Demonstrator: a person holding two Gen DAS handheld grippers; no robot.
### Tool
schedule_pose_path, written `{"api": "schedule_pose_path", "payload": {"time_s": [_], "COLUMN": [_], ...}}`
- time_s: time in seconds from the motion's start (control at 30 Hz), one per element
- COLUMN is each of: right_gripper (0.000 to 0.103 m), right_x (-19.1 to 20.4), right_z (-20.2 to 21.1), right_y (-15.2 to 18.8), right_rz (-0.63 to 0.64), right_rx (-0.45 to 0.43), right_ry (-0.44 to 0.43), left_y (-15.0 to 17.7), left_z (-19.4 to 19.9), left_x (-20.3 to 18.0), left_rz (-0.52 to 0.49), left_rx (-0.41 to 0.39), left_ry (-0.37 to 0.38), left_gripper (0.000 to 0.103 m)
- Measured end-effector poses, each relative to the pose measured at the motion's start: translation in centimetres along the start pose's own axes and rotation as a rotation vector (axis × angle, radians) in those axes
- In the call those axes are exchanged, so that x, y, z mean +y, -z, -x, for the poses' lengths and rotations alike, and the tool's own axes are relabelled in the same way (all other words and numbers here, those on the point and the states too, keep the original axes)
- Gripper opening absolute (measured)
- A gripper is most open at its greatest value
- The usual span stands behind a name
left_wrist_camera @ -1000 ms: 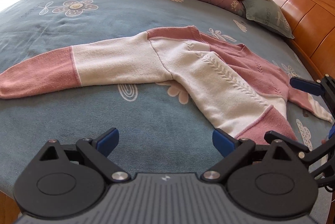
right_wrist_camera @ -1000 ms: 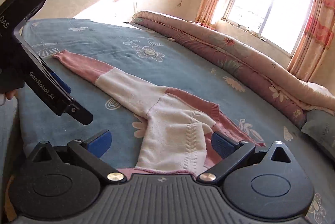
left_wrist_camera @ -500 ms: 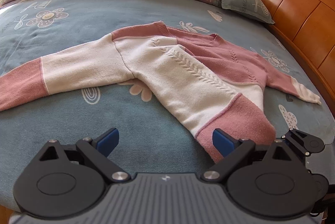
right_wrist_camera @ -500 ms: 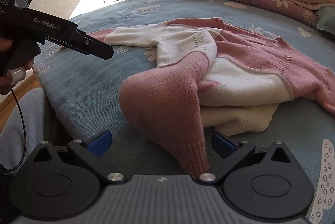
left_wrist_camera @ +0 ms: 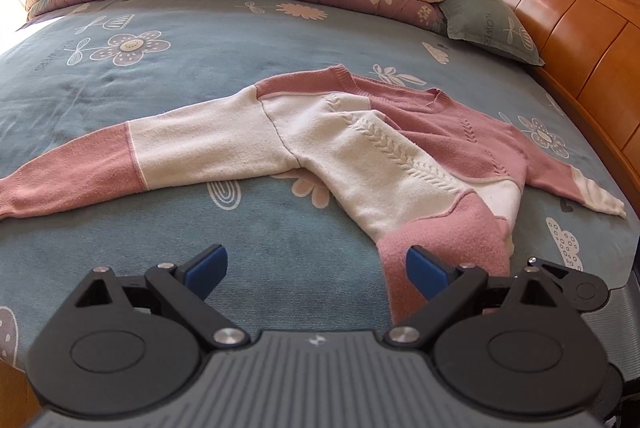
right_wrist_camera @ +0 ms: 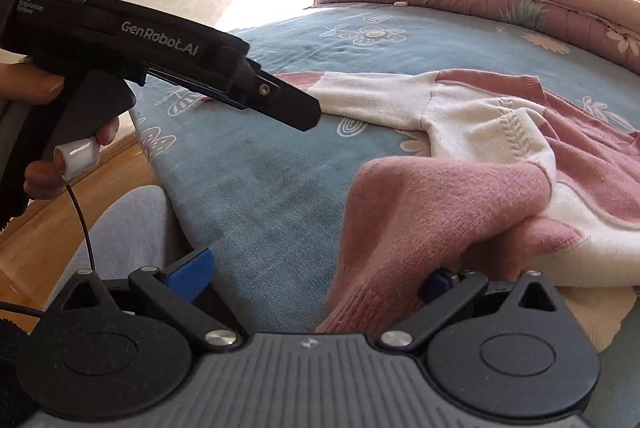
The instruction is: Fold clothes
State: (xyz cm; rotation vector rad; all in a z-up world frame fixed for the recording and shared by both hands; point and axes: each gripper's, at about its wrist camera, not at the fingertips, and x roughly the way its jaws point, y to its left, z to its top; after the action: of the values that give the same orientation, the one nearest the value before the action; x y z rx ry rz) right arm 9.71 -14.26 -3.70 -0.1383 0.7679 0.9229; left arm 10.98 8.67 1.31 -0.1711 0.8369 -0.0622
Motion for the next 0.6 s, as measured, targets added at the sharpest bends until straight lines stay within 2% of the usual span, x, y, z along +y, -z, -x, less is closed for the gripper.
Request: {"api": "schedule_pose_path", "payload": {"time_s": [0.1,0.17,0.3,0.43,0.5,0.6], "right_gripper": [0.103,0.103,0.103,0.103,0.103,0.103], "right_x": [-2.5,-4.2,-7.5,-10.0,-10.5,-11.2], "right_z": [2.5,4.4,8.1,10.4,10.8,11.2], "right_y": [1.8,3.1,5.9,9.0,10.0,10.9], "right_rz": [-0.092,-0.168,-0.361,-0.555,-0.596,-0.617], "right_rx": [-0.008,-0.023,-0.077,-0.142,-0.154,-0.16], "right_ry": [0.055,0.124,0.256,0.299,0.31,0.334], "left_y": [-0.2,-0.5,-1.4,-2.5,-2.7,-2.3], "left_z": [-0.8,-1.5,-3.4,-5.6,-6.0,-5.9], "left_x": [-1.1,-2.5,-6.8,-12.5,-15.5,-19.4], "left_rz": [-0.029,-0.066,-0.195,-0.346,-0.423,-0.486], "left_rx": [0.015,0.027,0.046,0.057,0.057,0.079], "left_ry": [0.016,0.033,0.082,0.092,0.126,0.261], "left_gripper": [0.096,0.096,0.096,0.096,0.096,0.096]}}
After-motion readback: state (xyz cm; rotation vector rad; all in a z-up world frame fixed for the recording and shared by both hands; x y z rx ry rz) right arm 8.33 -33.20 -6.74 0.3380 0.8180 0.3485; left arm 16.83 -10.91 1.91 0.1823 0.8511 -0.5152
